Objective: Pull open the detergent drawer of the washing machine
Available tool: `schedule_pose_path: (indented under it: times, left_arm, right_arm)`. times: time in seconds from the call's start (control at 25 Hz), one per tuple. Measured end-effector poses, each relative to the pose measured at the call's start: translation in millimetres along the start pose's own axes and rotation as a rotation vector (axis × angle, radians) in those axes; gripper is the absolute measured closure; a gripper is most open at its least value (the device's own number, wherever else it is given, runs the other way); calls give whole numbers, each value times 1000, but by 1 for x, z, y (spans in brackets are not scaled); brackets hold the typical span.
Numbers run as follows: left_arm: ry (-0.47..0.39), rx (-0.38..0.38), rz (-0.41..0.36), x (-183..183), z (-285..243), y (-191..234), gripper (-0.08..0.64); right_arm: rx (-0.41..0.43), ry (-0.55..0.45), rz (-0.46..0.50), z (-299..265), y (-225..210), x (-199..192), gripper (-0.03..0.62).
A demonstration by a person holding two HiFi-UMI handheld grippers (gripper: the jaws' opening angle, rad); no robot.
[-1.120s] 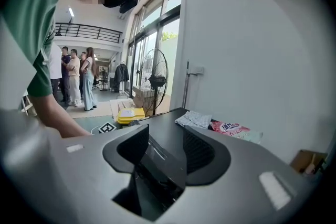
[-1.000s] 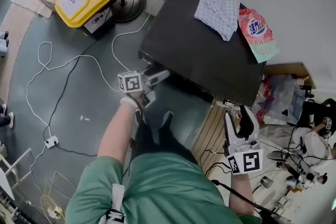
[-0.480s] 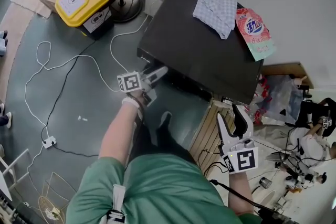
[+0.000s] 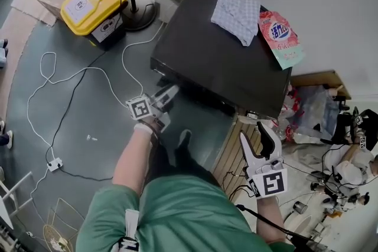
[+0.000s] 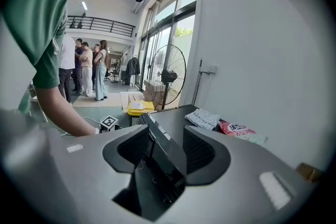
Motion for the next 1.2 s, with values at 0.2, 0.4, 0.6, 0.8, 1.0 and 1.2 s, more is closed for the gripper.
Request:
schedule_pose_path:
  times: [0.2,0.4,0.6,0.8,1.0,1.2]
  left_arm:
    - [32,90,-71,-3,6,1,243]
    - [-5,57,-41,10,11,9,189]
    - [35,38,-67,14,0,13,143]
    - [-16,22,-7,21,0,21,124]
    - [-7,-31,-31,32,-12,17,114]
    - [-27,-82,-16,36,-16,14,150]
  right_arm:
    - [16,0,-7,-3,2,-1,388]
    - [27,11,53,-5,9,2,388]
    - [33,18,38,-7,12,0,388]
    - [54,-17,38,-10,18,4,388]
    - [69,-10,50,-10,25,2,388]
    - [70,6,67,-12,26,0,388]
Point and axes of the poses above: the fingertips, and each gripper's own axes: z backward along the fingers, y to its left, x out of its top, the point moved 7 cm from there along z, backward along the fingers, and after that the axes turned 15 degrees about y, right-handed, at the moved point
